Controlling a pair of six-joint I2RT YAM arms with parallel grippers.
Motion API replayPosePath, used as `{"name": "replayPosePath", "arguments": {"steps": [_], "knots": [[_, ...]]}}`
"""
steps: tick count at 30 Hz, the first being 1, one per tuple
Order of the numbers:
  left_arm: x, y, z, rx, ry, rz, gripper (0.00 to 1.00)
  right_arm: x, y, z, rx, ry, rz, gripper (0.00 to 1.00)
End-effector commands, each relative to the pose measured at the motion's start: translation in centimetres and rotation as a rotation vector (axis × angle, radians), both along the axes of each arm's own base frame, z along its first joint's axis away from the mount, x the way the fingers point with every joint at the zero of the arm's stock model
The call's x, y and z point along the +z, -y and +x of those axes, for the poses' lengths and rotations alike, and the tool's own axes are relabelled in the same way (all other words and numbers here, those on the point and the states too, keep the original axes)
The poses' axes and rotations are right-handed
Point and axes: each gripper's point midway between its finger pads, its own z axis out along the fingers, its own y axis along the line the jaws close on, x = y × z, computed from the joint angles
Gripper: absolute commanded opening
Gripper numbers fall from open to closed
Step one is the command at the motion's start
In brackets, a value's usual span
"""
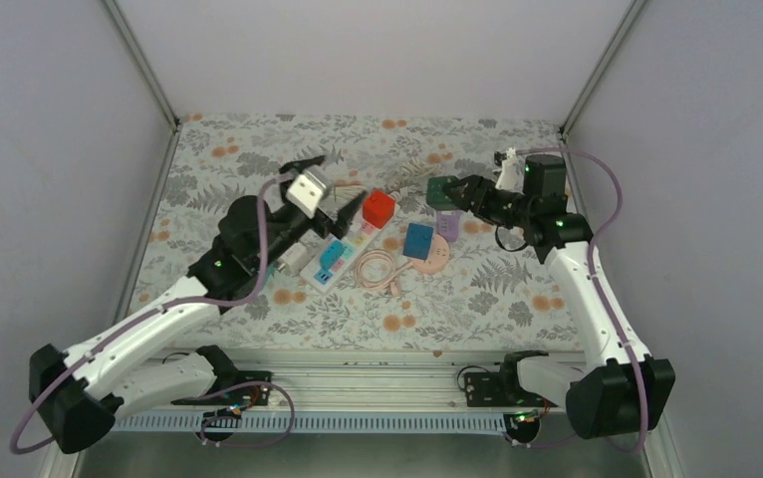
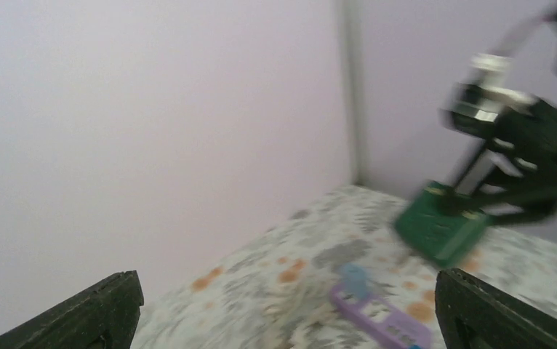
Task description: Insert the plug
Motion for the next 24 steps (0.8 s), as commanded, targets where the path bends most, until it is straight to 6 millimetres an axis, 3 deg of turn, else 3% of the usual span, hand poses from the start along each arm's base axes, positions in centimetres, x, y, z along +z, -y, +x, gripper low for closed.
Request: {"name": "replayPosePath", "arguments": {"steps": [1,4,13,17,24], "knots": [[1.6,-8.9,3.3,0.513,-0.123,-0.128,1.00,-2.3,4.9,1.7,-0.228,0.018,-0.298,0.43],[3.2,-12.7,3.0,0.686,-0.171,-0.150,1.00,-3.9,6.7,1.6,-0.313,-0.024,-0.393,0.43],[6.3,-18.6,0.0,0.854,-0.103,-0.223,1.00,-10.4,7.7,0.3,-0.346,-0.212,-0.550,0.39],[6.7,-19.8,-0.6,0.885,-0.073,-0.243,1.00,-13.0,6.9,-0.3,-0.297,-0.307,-0.594,0.36],[6.4,-20.6,-1.3,0.890,-0.063,-0.272,1.00,-14.8,5.3,-0.8,-0.254,-0.392,-0.588,0.36]]}}
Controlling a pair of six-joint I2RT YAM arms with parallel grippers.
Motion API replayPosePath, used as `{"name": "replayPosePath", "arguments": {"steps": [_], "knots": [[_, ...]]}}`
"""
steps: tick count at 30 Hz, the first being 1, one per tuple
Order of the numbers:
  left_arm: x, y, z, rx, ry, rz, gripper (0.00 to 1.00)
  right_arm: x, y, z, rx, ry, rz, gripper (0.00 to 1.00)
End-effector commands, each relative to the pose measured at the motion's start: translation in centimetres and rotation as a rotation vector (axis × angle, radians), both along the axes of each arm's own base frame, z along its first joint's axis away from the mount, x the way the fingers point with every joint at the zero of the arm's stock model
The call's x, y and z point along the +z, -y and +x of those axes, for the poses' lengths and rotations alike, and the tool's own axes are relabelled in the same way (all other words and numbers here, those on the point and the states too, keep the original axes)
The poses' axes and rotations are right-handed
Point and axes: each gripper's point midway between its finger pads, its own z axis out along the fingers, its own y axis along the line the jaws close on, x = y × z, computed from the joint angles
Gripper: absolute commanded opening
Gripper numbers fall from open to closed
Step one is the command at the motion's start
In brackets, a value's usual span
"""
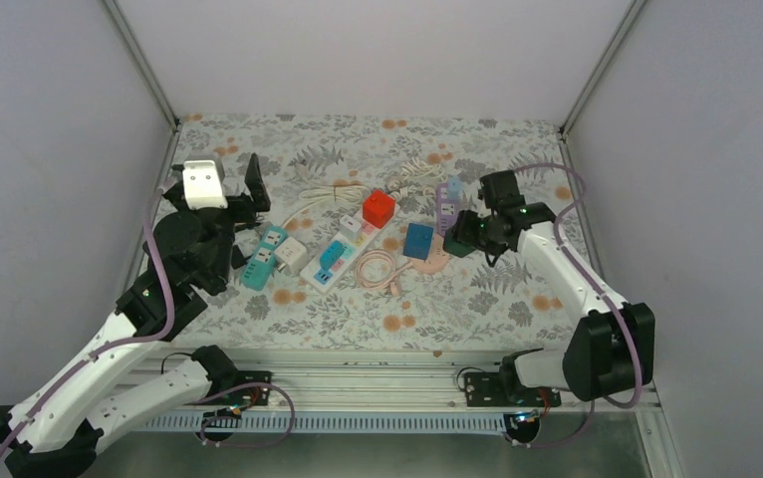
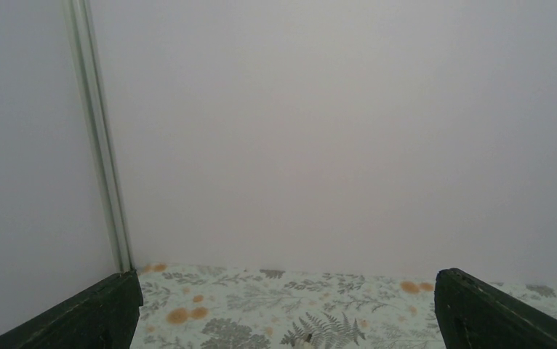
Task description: Insert the plug
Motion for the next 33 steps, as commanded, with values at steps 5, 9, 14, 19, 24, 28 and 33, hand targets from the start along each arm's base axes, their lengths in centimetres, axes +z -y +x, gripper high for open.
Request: {"name": "replayPosePath", "arguments": {"steps": [5,9,14,19,24,28,33], "knots": [[0.1,-1.0,-0.4,0.032,0.010,0.001,1.00,-1.1,-1.8,0.5,-0.002,-0.051,0.029,0.35],[0.2,-1.2,-0.7,0.034,0.014,-0.011,1.00,-1.5,-2.4,0.7,0.006,-0.063,0.021,0.35],[0.7,-1.0,-1.0,0.006,0.039,-0.023,1.00,-1.8,-2.6,1.1,0.002,-0.064,0.006,0.33],[0.7,-1.1,-1.1,0.003,0.040,-0.026,1.00,-1.7,-2.2,1.6,-0.019,-0.052,-0.019,0.33],[0.4,-1.1,-1.0,0.004,0.037,-0.022,1.00,-2.4,-2.1,1.4,-0.018,-0.075,-0.036,0.32],[0.3,-0.9,-0.9,0.002,0.033,-0.019,1.00,-2.9,-2.1,1.1,-0.022,-0.089,-0.046,0.32],[0.2,-0.8,-0.9,0.000,0.030,-0.017,1.00,-3.4,-1.7,1.0,-0.040,-0.095,-0.062,0.31]]}}
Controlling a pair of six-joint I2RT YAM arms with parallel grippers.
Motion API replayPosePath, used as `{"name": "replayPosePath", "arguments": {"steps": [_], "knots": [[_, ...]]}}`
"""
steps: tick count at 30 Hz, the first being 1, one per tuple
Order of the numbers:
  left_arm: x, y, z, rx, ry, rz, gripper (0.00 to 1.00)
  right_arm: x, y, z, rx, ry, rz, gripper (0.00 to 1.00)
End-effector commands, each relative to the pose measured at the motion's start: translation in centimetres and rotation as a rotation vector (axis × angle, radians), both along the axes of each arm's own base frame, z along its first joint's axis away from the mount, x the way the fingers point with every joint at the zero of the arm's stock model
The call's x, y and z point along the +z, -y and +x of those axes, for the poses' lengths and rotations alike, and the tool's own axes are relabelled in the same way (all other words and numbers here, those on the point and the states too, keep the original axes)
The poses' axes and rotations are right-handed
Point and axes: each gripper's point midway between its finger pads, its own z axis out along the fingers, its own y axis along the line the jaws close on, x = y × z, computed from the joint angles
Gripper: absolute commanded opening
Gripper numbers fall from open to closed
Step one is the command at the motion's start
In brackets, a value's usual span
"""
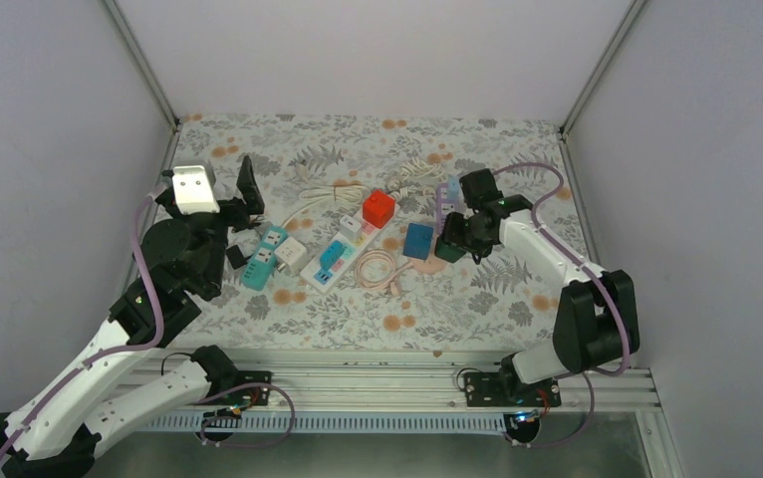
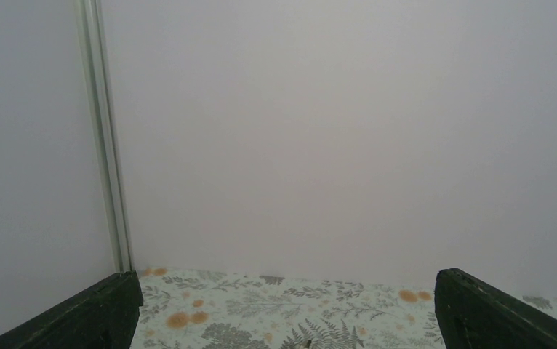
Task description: Insert the plug
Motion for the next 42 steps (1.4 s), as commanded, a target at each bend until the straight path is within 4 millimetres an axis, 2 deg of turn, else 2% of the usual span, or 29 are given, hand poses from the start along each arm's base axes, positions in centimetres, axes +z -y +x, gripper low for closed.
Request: {"name": "replayPosePath", "arguments": {"steps": [1,17,28,38,42], "knots": [[0.1,0.1,0.0,-0.005,0.008,0.002,1.00,-0.1,0.3,0.5,-0.033,0.017,-0.028,0.31],[-0.3,0.3,0.2,-0.005,-0.004,0.015,1.00,-1.6,0.0,0.2,-0.043,-0.022,-0.101,0.27],[-0.4,0.5,0.5,-0.009,-0.010,0.018,1.00,0.4,0.5,0.1,-0.043,-0.003,-0.153,0.26],[-0.3,0.5,0.4,-0.010,-0.012,0.019,1.00,-1.2,0.0,0.0,-0.016,-0.045,-0.160,0.25],[-0.3,0.5,0.4,-0.010,-0.011,0.017,1.00,-1.1,0.1,0.0,-0.031,-0.048,-0.200,0.27]]}}
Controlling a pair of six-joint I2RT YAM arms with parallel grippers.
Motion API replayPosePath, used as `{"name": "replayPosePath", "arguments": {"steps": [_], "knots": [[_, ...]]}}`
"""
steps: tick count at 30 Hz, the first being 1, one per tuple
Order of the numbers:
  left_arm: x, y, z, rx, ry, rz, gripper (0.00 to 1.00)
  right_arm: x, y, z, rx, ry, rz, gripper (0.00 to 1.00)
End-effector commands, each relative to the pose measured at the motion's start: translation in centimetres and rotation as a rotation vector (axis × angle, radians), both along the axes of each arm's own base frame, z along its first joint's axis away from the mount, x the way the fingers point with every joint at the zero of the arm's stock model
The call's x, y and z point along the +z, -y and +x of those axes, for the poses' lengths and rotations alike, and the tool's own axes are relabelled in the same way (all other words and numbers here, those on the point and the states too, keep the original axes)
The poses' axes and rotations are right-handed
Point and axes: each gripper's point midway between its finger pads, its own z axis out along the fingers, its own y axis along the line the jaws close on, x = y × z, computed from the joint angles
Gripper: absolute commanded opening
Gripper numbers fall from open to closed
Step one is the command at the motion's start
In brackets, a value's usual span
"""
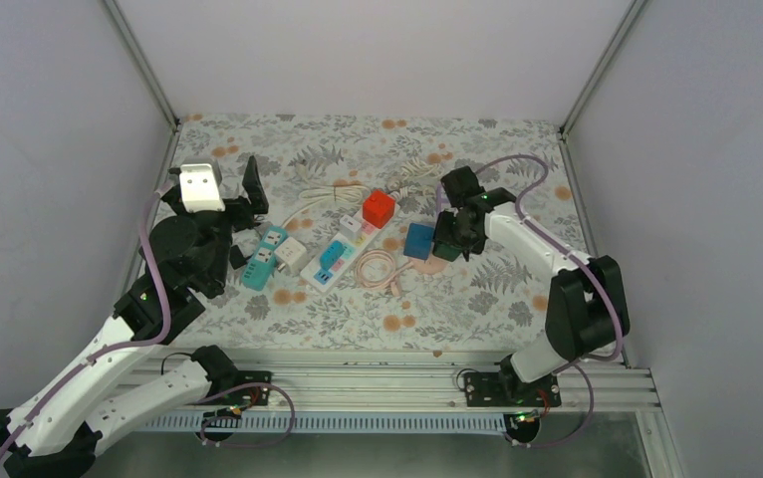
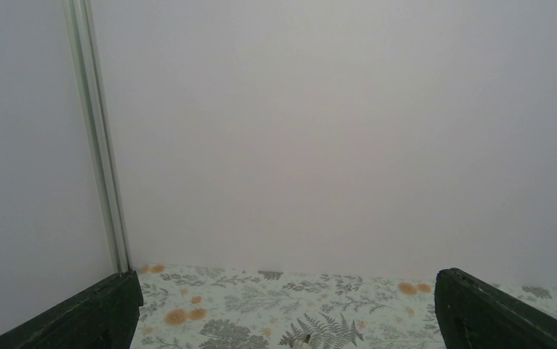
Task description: Insert the plug
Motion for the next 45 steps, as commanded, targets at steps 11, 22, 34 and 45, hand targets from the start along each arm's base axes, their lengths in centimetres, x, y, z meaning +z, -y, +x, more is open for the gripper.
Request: {"name": "replayPosePath", "arguments": {"steps": [11,22,34,45], "knots": [[0.1,-0.3,-0.2,0.002,0.003,0.004,1.00,-1.6,0.0,-1.1,-0.014,-0.082,-0.156,0.28],[0.1,-0.3,-0.2,0.005,0.002,0.005,1.00,-4.8,-0.7,-2.0,0.015,-0.123,-0.161,0.28],[0.0,-0.1,0.0,0.007,-0.003,0.013,1.00,-1.5,-1.3,-0.7,0.002,-0.001,-0.096,0.47],[0.1,0.1,0.3,0.008,-0.011,0.020,1.00,1.8,-1.1,0.1,-0.017,0.088,-0.075,0.72]]}}
